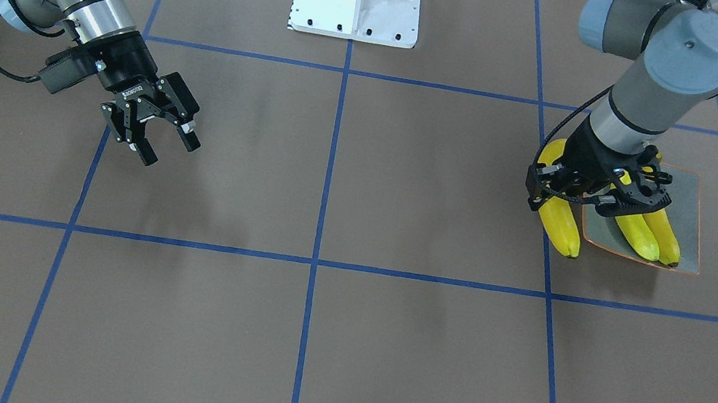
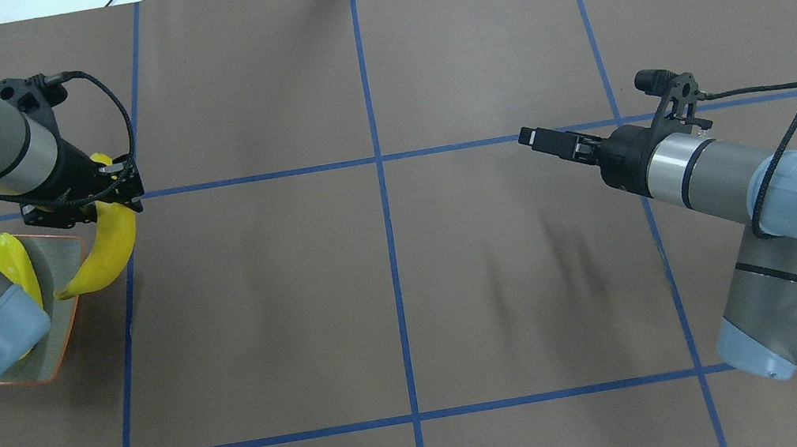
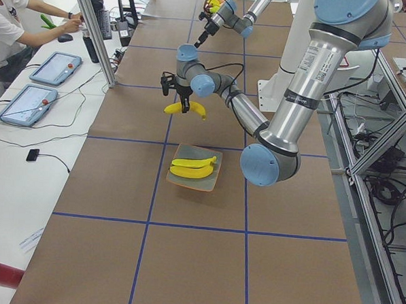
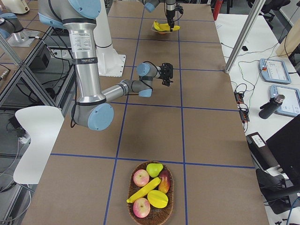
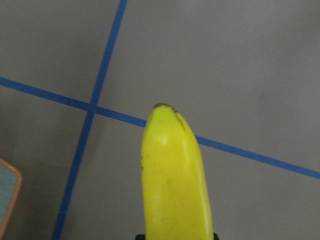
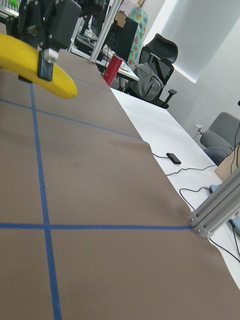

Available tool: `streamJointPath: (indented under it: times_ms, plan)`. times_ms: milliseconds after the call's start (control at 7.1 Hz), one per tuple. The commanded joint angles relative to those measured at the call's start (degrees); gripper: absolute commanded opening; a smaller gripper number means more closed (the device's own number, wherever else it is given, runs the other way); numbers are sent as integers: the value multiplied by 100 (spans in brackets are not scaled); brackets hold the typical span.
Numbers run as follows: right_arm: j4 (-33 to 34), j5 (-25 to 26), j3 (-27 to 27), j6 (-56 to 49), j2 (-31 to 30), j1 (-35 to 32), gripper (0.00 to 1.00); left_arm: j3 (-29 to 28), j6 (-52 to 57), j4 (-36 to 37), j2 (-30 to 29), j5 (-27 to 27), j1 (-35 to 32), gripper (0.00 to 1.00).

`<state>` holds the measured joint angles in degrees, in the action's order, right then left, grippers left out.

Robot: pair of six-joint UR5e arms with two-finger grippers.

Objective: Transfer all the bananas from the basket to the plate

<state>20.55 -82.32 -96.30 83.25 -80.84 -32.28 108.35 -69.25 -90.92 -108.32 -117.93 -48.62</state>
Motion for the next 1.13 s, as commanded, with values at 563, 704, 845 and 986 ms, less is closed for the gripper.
streamJointPath:
  times_ms: [563, 704, 845, 986]
  plan:
    - [-16, 111, 50, 16, -11, -6, 100, -244, 289, 119, 671, 86, 19, 0]
    - [-16, 111, 59, 16, -11, 3, 100, -244, 585, 119, 829, 86, 19, 0]
    - [-7, 111, 59, 16, -2, 3, 100, -244, 658, 110, 935, 86, 19, 0]
    - [-7, 111, 59, 16, -11, 3, 100, -253, 667, 110, 997, 78, 19, 0]
